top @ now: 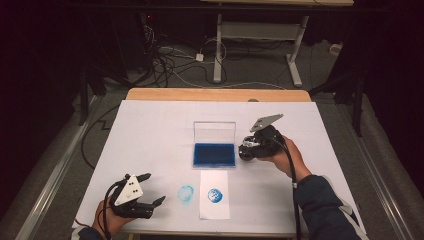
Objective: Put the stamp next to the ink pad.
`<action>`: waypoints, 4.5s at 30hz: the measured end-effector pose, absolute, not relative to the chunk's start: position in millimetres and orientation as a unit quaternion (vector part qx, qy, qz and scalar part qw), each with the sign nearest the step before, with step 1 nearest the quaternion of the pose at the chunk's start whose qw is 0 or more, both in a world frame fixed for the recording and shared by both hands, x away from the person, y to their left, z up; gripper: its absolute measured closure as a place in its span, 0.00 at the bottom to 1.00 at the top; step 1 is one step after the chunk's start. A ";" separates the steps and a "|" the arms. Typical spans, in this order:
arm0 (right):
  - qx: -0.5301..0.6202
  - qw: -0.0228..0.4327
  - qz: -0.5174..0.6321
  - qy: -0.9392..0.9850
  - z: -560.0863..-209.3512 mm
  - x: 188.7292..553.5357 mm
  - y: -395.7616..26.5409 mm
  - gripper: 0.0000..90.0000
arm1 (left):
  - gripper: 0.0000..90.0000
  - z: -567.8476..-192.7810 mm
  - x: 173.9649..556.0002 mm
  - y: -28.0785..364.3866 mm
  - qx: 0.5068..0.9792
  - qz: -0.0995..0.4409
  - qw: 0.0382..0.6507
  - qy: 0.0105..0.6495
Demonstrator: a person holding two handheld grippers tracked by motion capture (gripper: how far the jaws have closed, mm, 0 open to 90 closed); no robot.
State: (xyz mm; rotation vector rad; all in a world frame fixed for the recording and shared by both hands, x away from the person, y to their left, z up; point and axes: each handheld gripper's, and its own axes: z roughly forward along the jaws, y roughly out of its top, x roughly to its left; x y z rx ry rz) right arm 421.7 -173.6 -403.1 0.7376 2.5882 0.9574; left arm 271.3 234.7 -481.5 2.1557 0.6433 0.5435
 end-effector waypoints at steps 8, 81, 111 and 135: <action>0.277 0.129 0.320 0.897 -420.9 432.3 -174.1 0.62 | 0.16 -481.8 271.2 234.5 0.853 0.214 0.402 0.254; 0.276 0.252 0.409 0.832 -396.0 400.2 -179.1 0.17 | 0.17 -479.7 270.6 232.4 0.853 0.223 0.401 0.249; 0.222 0.288 0.431 0.826 -384.9 356.6 -184.0 0.18 | 0.17 -479.3 270.0 232.1 0.855 0.224 0.399 0.246; 0.196 0.311 0.435 0.822 -389.7 327.4 -202.9 0.18 | 0.17 -479.9 270.5 230.8 0.857 0.223 0.395 0.246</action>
